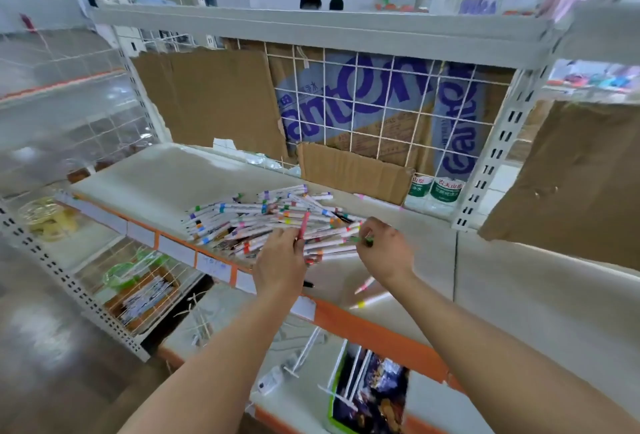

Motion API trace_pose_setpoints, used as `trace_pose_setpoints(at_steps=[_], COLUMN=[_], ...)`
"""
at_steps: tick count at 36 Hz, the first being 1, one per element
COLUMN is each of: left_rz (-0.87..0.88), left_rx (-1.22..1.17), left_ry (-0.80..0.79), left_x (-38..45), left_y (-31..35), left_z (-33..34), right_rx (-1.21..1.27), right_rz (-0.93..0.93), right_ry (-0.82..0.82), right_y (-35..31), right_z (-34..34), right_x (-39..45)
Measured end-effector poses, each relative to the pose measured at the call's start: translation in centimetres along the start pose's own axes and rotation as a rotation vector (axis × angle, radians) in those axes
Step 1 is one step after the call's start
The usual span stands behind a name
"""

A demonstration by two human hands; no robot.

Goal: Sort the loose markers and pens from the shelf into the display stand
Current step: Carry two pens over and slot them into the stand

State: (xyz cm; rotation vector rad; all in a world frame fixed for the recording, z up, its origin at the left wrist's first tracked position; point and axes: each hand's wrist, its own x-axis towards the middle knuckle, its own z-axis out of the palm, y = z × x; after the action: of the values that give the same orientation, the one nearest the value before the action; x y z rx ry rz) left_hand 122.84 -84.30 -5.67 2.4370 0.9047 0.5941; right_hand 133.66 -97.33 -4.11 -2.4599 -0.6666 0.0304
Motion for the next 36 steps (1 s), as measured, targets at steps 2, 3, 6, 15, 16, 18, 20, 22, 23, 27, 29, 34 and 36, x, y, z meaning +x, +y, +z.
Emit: trace_pose_setpoints(at_steps=[2,3,6,15,16,18,20,22,23,27,29,34,36], left_rz=[0.031,0.051,0.111,0.3,0.322,0.368,0.407,0.437,0.446,0.505,0.544,0.608,0.636], left_rx=[-0.046,-0.057,-0.066,-0.148,-0.163,-0.204,-0.254,-0.268,-0.261,-0.249,-0.277,-0.333,-0.349], left_ry=[-0.028,-0.045,-0.081,-0.166,-0.176,-0.182,-0.179,-0.178,-0.179,-0.193,-0.208,-0.239,-0.258], left_x=[-0.3,-0.4,-1.1,-4.8,-5.4,-6.5,-7.9,-9.7,-10.7,-14.9,-17.2,-22.8,-24.8], left_y=[1.0,1.5,3.3,9.9,10.8,12.7,14.7,16.8,17.7,21.2,23.2,28.0,29.8], left_z=[0.7,1.1,2.1,5.5,5.8,6.5,7.2,7.9,8.2,9.9,10.5,11.7,12.3], right_rx=[0.126,0.187,0.239,0.118,0.116,0.107,0.072,0.055,0.052,0.02,0.001,-0.03,-0.077], right_rz=[0.079,0.116,0.132,0.24,0.254,0.294,0.333,0.348,0.352,0.397,0.425,0.478,0.486], right_ry=[0.087,0.125,0.21,0.423,0.447,0.485,0.518,0.548,0.56,0.586,0.582,0.621,0.664], right_y=[1.0,1.5,3.7,10.8,11.6,13.3,15.1,16.9,17.8,21.2,22.9,26.8,28.4], right_z=[-0.7,-1.1,-2.5,-8.3,-9.1,-10.7,-12.2,-13.8,-14.6,-17.9,-19.5,-23.2,-24.5], right_x=[-0.7,-1.1,-2.3,-8.6,-9.4,-11.1,-12.8,-14.8,-15.8,-20.2,-22.4,-27.6,-29.4])
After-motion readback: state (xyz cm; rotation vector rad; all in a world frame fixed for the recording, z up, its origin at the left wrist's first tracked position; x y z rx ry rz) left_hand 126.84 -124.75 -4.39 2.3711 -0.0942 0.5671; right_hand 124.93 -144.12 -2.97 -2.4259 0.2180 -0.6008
